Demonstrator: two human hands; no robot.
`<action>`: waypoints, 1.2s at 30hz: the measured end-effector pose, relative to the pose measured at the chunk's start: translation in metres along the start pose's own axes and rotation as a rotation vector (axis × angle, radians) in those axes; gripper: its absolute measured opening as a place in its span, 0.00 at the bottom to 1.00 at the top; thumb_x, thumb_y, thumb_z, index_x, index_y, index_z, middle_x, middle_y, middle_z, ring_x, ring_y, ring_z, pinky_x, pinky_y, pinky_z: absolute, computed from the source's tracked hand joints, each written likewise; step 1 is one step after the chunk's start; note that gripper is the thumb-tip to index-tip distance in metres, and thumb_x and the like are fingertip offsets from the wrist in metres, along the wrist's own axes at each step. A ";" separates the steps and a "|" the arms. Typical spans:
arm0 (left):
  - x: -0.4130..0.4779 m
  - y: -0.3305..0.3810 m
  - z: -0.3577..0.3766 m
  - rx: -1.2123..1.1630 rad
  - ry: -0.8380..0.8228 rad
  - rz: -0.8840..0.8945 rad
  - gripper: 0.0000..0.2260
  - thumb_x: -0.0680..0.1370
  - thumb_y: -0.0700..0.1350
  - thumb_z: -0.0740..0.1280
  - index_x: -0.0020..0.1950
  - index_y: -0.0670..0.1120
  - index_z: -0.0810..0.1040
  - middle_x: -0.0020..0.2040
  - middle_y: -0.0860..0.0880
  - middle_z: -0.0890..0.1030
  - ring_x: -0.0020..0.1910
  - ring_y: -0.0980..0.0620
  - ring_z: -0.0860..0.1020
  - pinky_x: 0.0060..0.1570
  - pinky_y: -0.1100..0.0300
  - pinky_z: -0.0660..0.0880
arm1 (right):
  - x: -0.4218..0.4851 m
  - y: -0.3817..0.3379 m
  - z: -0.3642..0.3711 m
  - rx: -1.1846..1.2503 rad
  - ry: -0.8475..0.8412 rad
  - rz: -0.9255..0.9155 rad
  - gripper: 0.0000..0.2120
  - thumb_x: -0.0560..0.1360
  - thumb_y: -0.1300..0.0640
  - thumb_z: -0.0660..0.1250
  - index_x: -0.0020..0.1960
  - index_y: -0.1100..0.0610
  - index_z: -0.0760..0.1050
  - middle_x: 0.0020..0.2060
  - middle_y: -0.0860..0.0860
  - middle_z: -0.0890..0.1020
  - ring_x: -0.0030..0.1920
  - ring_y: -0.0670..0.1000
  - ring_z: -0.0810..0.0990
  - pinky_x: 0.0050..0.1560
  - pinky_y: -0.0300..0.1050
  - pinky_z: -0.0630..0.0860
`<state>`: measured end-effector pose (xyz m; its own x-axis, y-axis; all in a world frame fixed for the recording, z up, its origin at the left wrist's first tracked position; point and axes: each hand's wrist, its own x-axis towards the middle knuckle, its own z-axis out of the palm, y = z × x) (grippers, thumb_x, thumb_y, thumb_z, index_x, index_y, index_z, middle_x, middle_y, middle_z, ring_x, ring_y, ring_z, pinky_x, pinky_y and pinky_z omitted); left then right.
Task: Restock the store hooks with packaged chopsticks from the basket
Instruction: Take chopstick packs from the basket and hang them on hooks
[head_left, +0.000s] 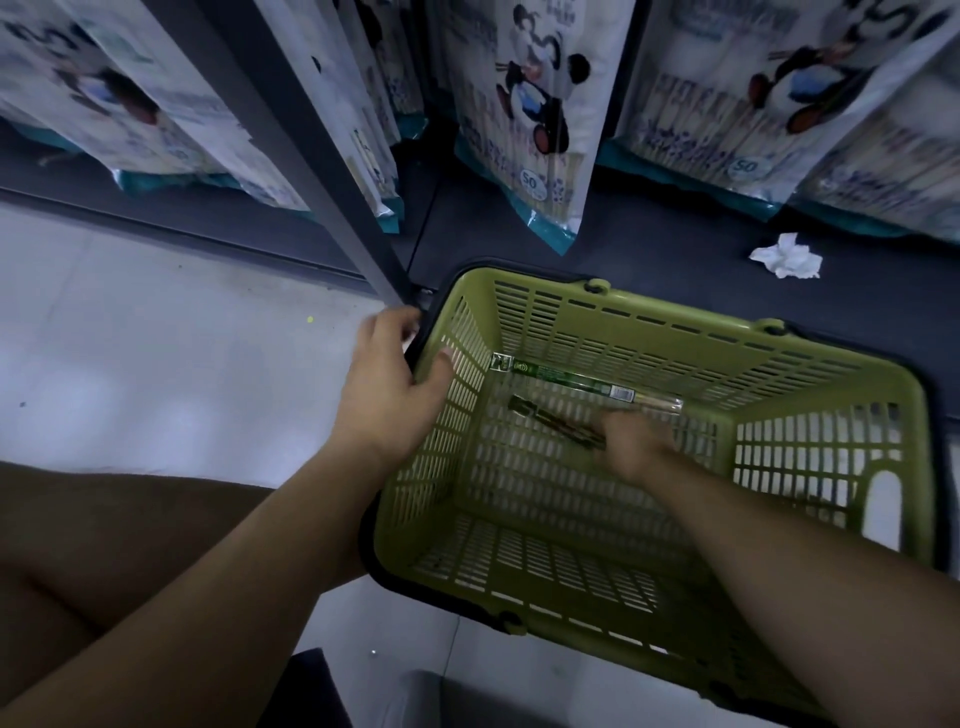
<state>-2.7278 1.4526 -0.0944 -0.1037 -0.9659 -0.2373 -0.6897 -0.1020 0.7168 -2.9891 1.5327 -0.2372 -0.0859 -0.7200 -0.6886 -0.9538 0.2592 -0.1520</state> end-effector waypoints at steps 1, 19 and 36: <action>-0.003 0.003 -0.001 0.096 0.097 0.112 0.17 0.80 0.47 0.69 0.68 0.46 0.73 0.63 0.49 0.73 0.62 0.50 0.75 0.63 0.52 0.73 | -0.007 0.000 -0.002 0.126 0.022 -0.012 0.08 0.75 0.51 0.71 0.53 0.51 0.78 0.49 0.52 0.83 0.52 0.57 0.83 0.43 0.45 0.75; -0.002 0.031 0.015 -0.715 -0.140 -0.323 0.13 0.86 0.51 0.59 0.56 0.43 0.75 0.46 0.46 0.88 0.48 0.46 0.87 0.48 0.47 0.82 | -0.045 -0.046 -0.050 0.824 0.276 -0.172 0.06 0.78 0.50 0.72 0.53 0.49 0.83 0.43 0.41 0.86 0.40 0.41 0.82 0.44 0.38 0.78; -0.001 0.021 0.036 -0.695 -0.172 -0.375 0.09 0.85 0.51 0.62 0.54 0.47 0.77 0.38 0.47 0.85 0.37 0.50 0.84 0.40 0.56 0.84 | 0.025 -0.012 0.013 0.125 0.148 0.086 0.10 0.80 0.52 0.67 0.60 0.52 0.76 0.57 0.56 0.79 0.56 0.60 0.81 0.44 0.46 0.71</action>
<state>-2.7682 1.4596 -0.1022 -0.1013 -0.7937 -0.5998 -0.1031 -0.5912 0.7999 -2.9760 1.5202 -0.2620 -0.2158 -0.7761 -0.5926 -0.8986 0.3953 -0.1905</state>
